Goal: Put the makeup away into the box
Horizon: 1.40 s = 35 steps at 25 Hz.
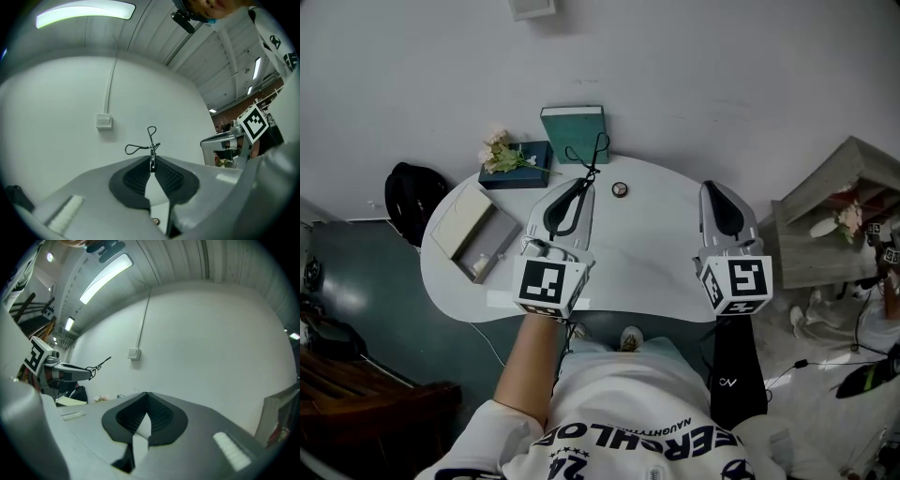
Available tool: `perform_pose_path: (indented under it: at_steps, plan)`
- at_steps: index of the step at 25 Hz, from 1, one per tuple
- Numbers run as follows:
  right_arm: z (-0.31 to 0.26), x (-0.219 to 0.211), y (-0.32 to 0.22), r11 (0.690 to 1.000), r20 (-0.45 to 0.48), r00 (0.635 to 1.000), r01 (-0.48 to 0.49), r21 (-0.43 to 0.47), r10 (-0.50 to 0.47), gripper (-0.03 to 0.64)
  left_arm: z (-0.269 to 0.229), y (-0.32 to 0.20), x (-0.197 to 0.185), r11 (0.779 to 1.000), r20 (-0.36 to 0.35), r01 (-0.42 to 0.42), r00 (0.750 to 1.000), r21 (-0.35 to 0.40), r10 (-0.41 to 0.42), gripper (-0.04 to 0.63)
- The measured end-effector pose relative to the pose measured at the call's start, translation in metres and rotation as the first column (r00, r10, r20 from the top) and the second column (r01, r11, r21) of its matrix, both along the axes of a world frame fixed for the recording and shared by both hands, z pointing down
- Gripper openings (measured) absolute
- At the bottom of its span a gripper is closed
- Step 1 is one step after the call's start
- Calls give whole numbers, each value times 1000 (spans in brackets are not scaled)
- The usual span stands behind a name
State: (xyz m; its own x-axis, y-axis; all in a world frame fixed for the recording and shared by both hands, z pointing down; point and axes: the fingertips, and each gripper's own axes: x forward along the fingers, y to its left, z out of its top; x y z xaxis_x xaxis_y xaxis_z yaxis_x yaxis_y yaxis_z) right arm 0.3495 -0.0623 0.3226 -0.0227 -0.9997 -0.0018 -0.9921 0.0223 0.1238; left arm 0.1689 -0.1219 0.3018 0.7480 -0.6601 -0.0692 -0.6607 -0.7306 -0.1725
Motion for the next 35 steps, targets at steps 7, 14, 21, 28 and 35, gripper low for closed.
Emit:
perform_pose_path:
  at_steps: [7, 14, 21, 28, 35]
  plan:
    - [-1, -9, -8, 1000, -17, 1000, 19, -8, -19, 31, -2, -6, -8, 1000, 3, 12, 1000, 6, -12, 37]
    - [3, -37, -25, 997, -10, 998, 69, -19, -70, 31, -1, -16, -35, 999, -4, 46, 999, -3, -46, 37]
    - [4, -91, -53, 990, -6, 991, 137, -27, -137, 31, -2, -32, -89, 995, 8, 101, 995, 2, -101, 37]
    - [4, -177, -96, 974, 9, 974, 225, -29, -225, 31, -3, -49, -158, 989, 75, 148, 986, 28, -150, 37]
    - [-1, -266, -129, 952, 21, 952, 307, -15, -307, 31, -7, -63, -237, 979, 77, 199, 977, 36, -201, 37]
